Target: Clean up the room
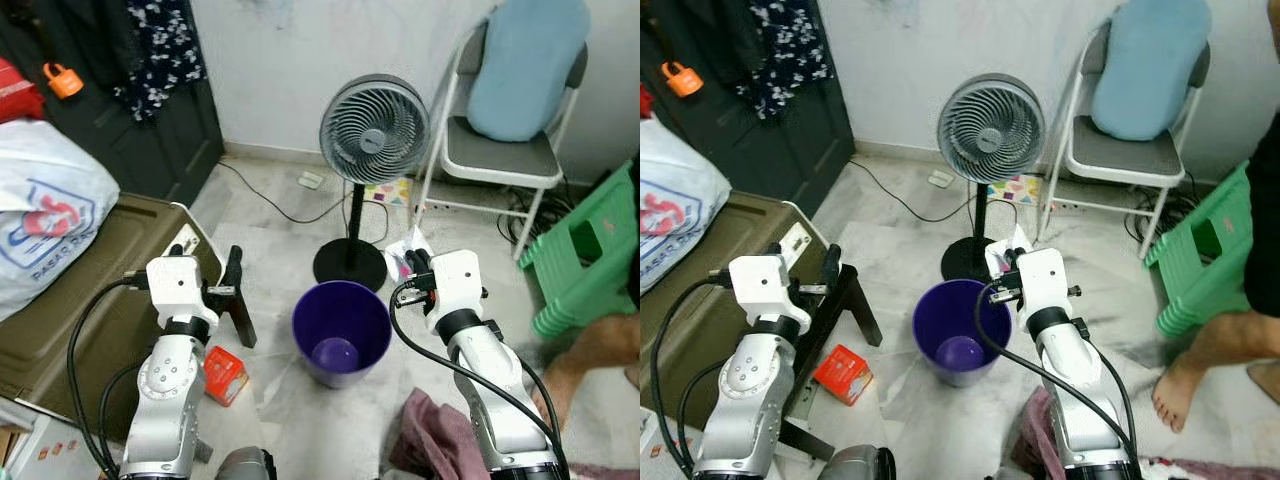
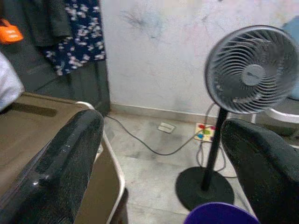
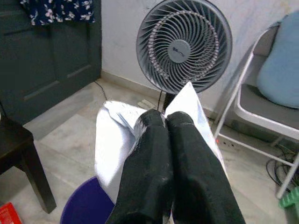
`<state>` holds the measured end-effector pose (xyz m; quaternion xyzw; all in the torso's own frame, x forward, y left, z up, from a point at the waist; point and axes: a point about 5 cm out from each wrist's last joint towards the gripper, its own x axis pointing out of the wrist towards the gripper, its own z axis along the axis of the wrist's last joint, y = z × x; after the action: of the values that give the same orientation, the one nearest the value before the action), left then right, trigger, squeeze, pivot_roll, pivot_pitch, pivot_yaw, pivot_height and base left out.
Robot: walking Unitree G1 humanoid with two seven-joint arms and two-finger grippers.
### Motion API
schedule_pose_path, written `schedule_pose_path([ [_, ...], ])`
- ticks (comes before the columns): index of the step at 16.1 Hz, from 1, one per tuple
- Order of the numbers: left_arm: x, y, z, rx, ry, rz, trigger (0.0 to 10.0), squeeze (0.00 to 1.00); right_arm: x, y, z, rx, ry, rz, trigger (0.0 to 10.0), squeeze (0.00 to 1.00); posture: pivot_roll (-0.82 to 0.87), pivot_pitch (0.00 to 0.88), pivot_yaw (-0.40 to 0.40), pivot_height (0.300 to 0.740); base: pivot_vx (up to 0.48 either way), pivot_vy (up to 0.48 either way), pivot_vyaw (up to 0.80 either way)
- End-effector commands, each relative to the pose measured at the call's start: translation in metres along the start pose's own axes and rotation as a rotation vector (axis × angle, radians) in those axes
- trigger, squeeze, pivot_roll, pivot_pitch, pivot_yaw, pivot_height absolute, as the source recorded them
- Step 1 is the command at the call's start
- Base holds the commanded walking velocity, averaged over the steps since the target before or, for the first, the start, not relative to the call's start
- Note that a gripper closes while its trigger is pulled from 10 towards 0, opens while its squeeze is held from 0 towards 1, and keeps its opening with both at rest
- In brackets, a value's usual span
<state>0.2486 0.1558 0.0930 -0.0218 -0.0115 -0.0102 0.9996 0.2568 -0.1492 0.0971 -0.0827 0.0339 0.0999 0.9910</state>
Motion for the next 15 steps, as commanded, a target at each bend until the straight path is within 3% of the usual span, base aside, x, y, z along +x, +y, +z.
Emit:
schedule_pose_path([
  [1,0.0006,0.0003,0.0028,0.007,-0.006,-0.011,10.0,0.0,0.0,-0.0005,0.0043,0.005,-0.013,-0.006,10.0,0.0,-0.07,0.0,0.022,0.74,0.0,0.0,0.0],
  [7,0.0007,0.0011,0.0031,0.011,-0.006,-0.007,10.0,0.0,0.0014,0.0001,0.0045,0.003,-0.014,0.003,10.0,0.0,-0.07,0.0,0.018,0.74,0.256,0.0,0.0],
  [13,0.0009,0.0005,0.0029,0.01,-0.006,-0.01,10.0,0.0,0.0018,0.0001,0.0047,-0.002,-0.015,0.006,10.0,0.0,-0.07,0.0,0.016,0.74,0.264,0.0,0.69],
  [15,0.0009,0.0005,0.0029,0.008,-0.005,-0.008,10.0,0.0,0.0019,0.0,0.0045,-0.001,-0.013,0.006,10.0,0.0,-0.07,0.0,0.015,0.74,0.253,0.0,0.0],
])
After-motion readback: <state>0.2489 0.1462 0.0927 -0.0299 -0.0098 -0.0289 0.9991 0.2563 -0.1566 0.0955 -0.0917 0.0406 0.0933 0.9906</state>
